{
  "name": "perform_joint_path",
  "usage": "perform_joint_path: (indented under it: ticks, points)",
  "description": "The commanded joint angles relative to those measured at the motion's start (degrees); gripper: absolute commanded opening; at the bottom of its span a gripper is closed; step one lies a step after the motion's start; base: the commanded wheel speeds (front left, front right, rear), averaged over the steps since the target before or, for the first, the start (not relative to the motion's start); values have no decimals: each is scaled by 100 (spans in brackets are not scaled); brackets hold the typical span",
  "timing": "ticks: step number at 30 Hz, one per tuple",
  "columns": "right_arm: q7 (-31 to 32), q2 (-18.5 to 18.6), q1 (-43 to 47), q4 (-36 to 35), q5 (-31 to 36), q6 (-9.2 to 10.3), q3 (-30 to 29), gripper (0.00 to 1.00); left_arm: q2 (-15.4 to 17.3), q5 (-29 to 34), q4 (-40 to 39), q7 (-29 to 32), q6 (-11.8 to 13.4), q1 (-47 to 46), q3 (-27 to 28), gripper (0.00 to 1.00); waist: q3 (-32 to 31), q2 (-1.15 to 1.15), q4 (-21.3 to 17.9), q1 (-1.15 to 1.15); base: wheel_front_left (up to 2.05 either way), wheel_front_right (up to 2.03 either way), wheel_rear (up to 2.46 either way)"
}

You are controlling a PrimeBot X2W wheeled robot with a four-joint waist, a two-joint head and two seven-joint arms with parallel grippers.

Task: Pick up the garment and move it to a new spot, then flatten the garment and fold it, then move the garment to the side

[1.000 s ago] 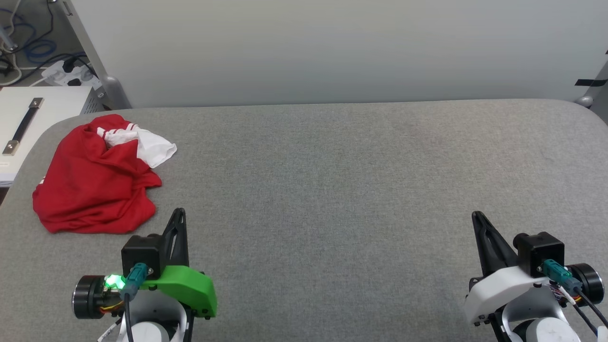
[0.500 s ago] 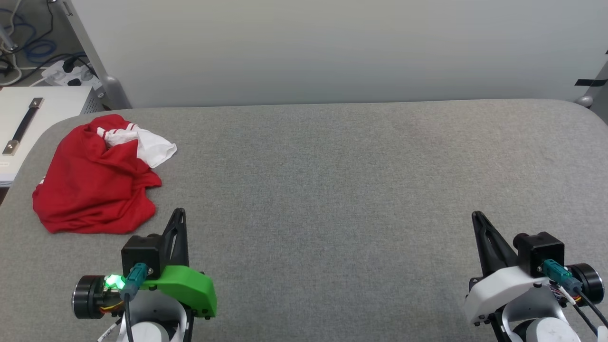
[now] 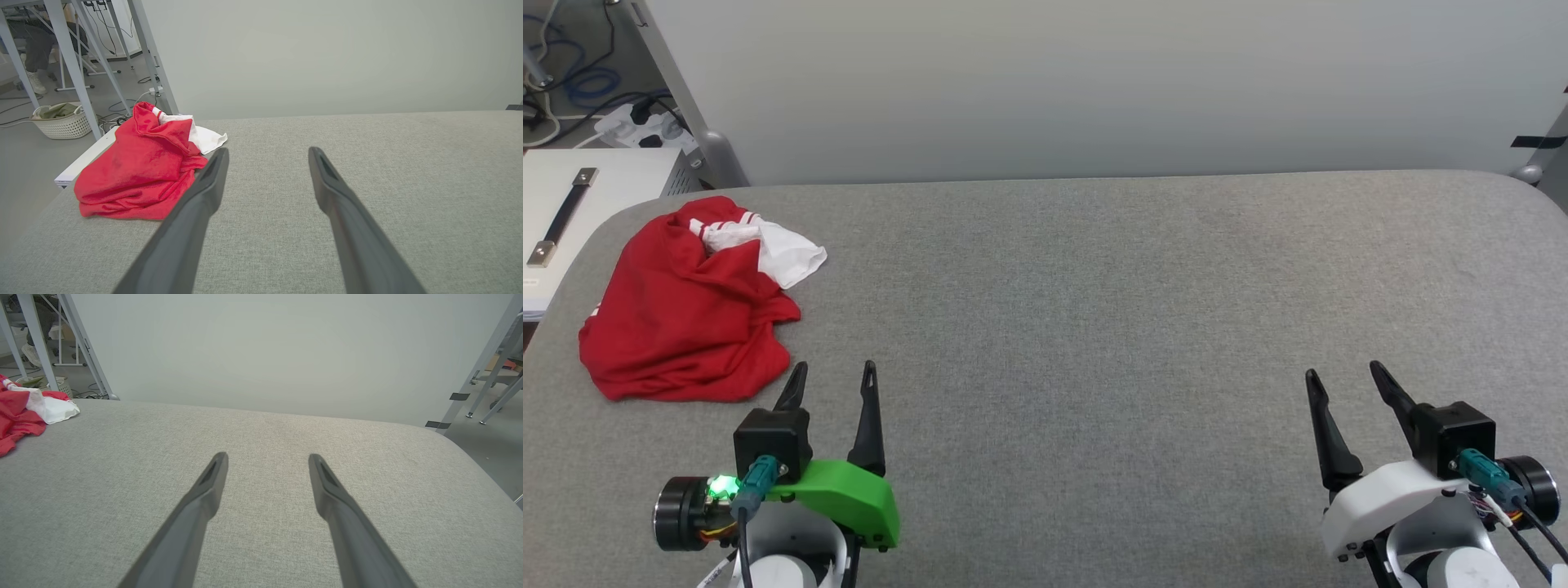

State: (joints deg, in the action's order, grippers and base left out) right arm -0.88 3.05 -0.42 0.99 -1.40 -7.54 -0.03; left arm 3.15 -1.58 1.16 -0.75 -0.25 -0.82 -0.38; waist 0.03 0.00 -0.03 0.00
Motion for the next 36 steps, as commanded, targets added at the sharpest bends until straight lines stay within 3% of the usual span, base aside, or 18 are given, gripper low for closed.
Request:
perform_joint_path:
  ticks: [1, 36]
  points:
    - [-74, -2, -11, 35, -48, 1, -18, 100, -3, -56, 36, -68, -7, -8, -19, 100, 1, 0, 0, 0, 0, 0, 0]
    - [-483, -6, -52, -25, -321, 2, 4, 100, -10, -488, 236, -484, -78, -47, -163, 100, 58, 0, 7, 0, 0, 0, 0]
